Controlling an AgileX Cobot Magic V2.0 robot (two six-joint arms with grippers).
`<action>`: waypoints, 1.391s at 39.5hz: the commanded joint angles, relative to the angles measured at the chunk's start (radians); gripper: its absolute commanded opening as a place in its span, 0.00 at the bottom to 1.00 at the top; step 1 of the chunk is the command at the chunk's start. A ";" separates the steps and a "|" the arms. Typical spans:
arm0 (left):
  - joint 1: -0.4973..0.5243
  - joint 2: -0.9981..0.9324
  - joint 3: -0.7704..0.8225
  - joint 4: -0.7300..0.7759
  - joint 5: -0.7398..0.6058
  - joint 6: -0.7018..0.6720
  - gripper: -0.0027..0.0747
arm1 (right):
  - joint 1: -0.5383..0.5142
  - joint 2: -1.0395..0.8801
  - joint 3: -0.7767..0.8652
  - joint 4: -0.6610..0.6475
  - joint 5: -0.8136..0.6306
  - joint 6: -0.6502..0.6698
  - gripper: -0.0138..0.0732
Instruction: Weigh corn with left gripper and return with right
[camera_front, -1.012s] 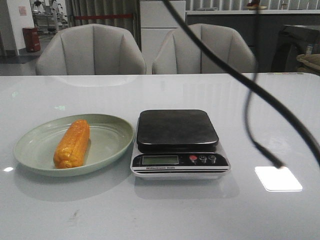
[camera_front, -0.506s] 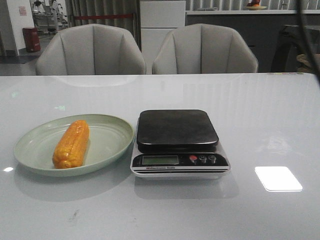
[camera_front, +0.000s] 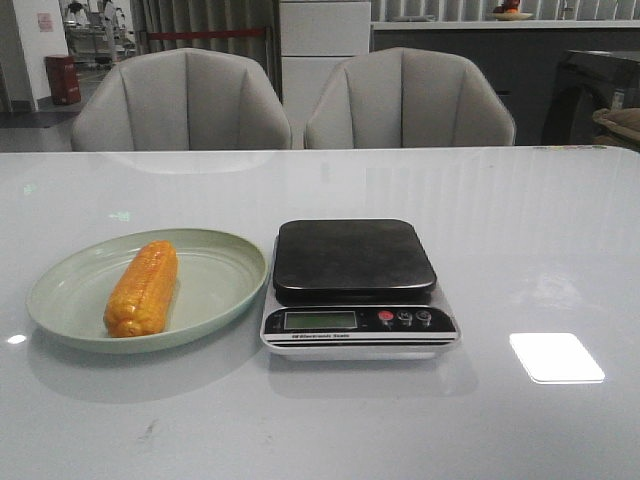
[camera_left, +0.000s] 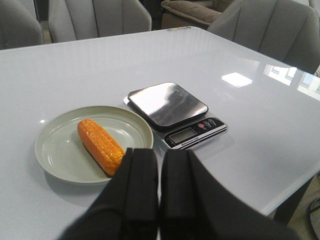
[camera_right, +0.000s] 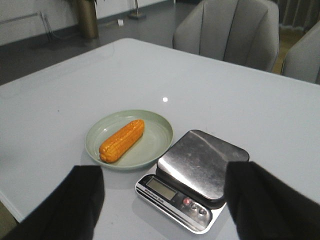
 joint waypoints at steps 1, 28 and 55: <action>-0.006 0.010 -0.026 0.003 -0.075 -0.001 0.18 | -0.006 -0.095 0.055 -0.016 -0.160 -0.011 0.85; -0.006 0.010 -0.026 0.003 -0.075 -0.001 0.18 | -0.006 -0.214 0.225 -0.016 -0.199 -0.011 0.39; -0.006 0.010 -0.004 -0.007 -0.083 -0.001 0.18 | -0.006 -0.214 0.225 -0.016 -0.191 -0.011 0.34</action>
